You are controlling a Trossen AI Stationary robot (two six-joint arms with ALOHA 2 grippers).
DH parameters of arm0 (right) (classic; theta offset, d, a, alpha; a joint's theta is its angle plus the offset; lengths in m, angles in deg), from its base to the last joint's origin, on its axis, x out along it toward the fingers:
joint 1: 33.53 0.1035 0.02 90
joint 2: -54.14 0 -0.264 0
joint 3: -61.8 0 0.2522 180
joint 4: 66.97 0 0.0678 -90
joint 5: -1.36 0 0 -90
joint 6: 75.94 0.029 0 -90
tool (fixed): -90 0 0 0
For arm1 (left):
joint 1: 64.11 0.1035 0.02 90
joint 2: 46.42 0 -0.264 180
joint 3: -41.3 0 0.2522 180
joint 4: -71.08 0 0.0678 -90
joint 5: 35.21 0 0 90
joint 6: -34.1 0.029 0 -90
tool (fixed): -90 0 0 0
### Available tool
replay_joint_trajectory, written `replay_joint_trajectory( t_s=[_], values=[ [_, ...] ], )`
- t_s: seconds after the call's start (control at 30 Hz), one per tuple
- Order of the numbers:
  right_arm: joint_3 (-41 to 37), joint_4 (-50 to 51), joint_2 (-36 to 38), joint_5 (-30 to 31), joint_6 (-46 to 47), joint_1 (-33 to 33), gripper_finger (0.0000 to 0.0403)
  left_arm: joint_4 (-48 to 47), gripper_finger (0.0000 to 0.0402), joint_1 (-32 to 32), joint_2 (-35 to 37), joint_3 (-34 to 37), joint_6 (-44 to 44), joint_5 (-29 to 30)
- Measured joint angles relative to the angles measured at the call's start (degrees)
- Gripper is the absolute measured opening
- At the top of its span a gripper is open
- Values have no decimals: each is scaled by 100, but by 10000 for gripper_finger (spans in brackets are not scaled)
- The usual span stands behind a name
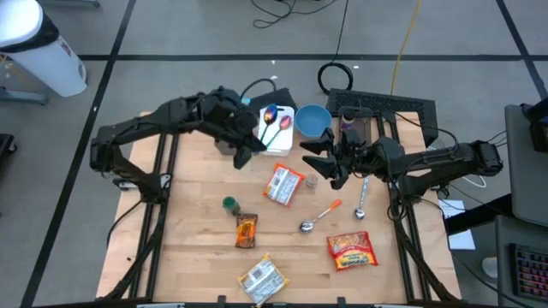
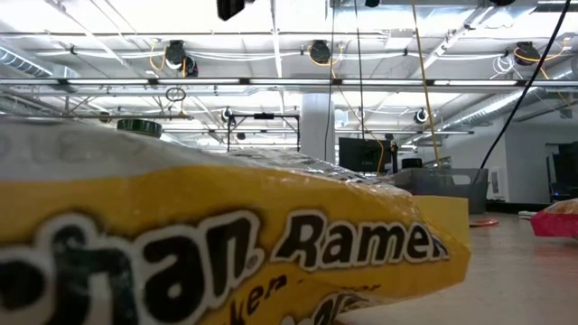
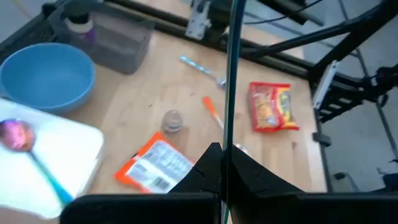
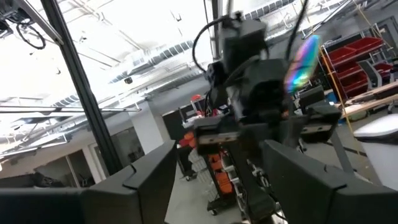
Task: Pick & Place Food Item
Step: Put the blue spoon into the white bin
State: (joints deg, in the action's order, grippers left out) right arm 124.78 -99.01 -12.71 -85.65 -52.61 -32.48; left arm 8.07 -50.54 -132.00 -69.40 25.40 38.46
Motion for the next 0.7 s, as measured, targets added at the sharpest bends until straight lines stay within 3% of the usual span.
replay_joint_trajectory(
  t_s=[0.4, 0.53, 0.7],
  values=[
    [0, 319, -2, 46, 0, -34, 227, -489, 3, 954, -578, -2, 954, -947],
    [0, 510, 0, 456, -20, -29, 222, -892, 3, 1208, -829, -1, 1396, -1007],
    [0, 599, 0, 680, -49, -34, 225, -1147, 3, 1525, -1022, 1, 1854, -1484]
  ],
)
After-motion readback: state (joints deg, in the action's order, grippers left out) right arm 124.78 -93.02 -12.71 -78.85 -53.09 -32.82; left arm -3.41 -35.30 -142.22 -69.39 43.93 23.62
